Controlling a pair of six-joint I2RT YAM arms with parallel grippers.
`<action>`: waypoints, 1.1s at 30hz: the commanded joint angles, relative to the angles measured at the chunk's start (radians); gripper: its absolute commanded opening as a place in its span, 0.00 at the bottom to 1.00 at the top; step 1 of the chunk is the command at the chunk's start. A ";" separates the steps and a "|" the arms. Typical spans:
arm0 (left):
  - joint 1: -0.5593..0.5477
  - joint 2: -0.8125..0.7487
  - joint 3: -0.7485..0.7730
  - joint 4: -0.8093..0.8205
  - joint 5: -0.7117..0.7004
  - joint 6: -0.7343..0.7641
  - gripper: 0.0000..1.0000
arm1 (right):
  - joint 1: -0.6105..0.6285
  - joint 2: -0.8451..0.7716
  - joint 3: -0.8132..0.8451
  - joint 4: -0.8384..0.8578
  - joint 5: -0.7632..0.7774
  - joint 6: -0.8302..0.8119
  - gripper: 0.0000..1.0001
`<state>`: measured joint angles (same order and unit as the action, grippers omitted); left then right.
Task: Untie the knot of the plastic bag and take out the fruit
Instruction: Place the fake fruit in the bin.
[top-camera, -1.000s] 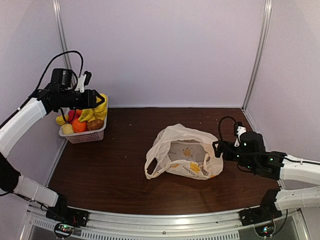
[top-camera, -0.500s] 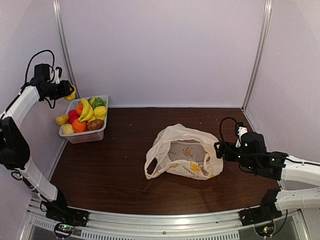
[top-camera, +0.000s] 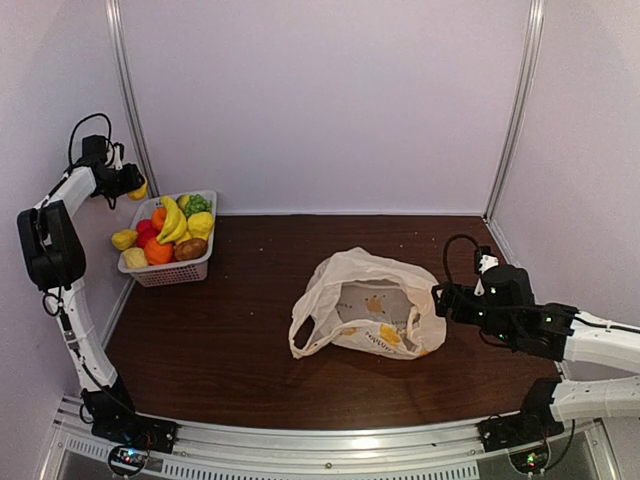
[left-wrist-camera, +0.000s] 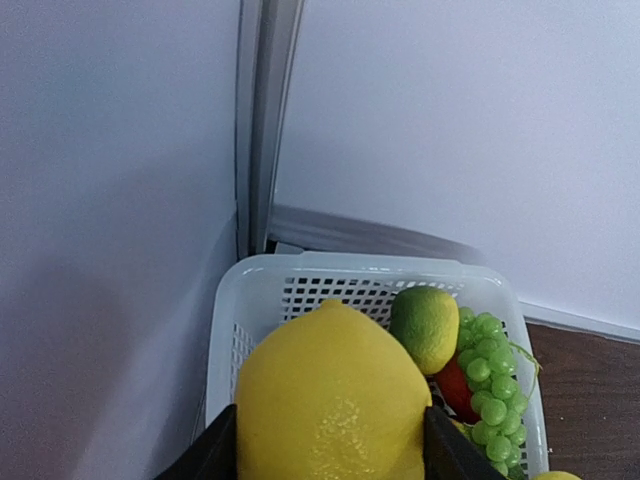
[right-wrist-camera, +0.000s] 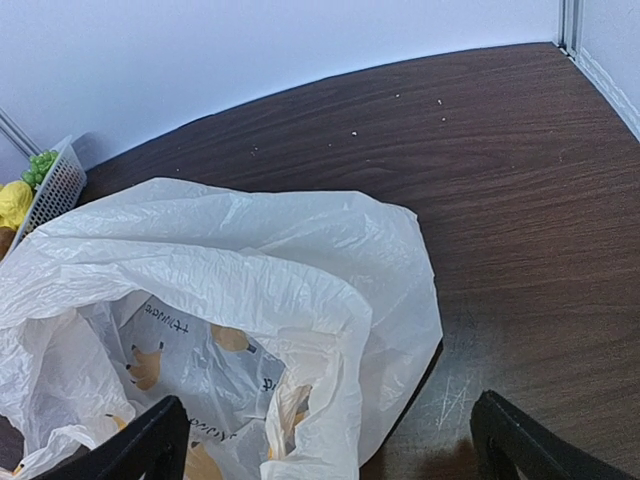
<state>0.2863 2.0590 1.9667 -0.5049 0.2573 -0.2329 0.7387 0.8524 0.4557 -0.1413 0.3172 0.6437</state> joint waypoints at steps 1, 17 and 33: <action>0.012 0.074 0.093 -0.027 0.007 0.021 0.42 | -0.008 -0.033 0.007 -0.038 0.042 0.027 1.00; 0.012 0.227 0.223 -0.087 -0.002 0.041 0.62 | -0.008 -0.010 0.046 -0.077 0.043 0.015 0.99; 0.012 0.211 0.217 -0.089 0.016 0.041 0.78 | -0.007 -0.060 0.031 -0.119 0.053 0.016 1.00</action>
<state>0.2893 2.2749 2.1551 -0.6044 0.2584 -0.2001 0.7341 0.8047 0.4816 -0.2276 0.3450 0.6582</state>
